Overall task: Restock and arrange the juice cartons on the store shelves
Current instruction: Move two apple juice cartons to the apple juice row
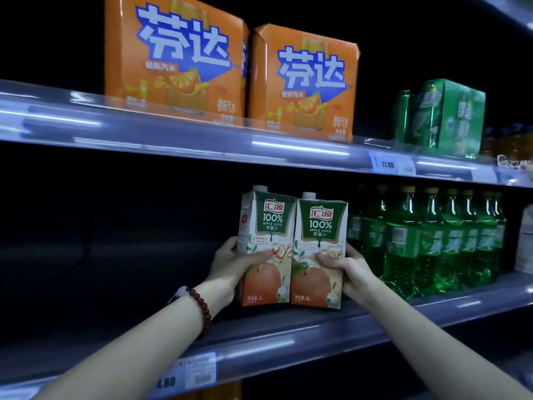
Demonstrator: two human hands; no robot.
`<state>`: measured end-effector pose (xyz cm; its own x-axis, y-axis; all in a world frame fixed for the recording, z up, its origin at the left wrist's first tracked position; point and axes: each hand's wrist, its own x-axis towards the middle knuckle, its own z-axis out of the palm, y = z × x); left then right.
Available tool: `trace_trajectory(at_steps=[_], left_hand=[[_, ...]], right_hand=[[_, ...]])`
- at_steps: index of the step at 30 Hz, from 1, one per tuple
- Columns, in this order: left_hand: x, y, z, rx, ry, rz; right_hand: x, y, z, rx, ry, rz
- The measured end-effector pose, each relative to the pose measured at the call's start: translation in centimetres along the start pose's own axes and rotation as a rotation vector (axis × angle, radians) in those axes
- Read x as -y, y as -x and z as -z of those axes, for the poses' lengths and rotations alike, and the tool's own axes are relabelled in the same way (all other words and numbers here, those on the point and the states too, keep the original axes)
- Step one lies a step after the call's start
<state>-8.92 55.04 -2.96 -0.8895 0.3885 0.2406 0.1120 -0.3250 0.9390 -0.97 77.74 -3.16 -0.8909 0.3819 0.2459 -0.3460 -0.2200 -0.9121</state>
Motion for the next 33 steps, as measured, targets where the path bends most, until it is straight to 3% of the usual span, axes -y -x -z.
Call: trace_trajectory(at_steps=[9, 20, 33], left_hand=[[1.1, 1.7, -0.3, 0.039, 0.069, 0.03], [1.5, 2.6, 0.3, 0.161, -0.023, 0.002], [1.5, 3.6, 0.5, 0.156, -0.094, 0.005]], right_hand=[[-0.2, 0.2, 1.7, 0.12, 0.028, -0.064], [0.2, 0.4, 2.4, 0.261, 0.095, -0.167], [0.1, 0.6, 2.9, 0.314, 0.062, -0.225]])
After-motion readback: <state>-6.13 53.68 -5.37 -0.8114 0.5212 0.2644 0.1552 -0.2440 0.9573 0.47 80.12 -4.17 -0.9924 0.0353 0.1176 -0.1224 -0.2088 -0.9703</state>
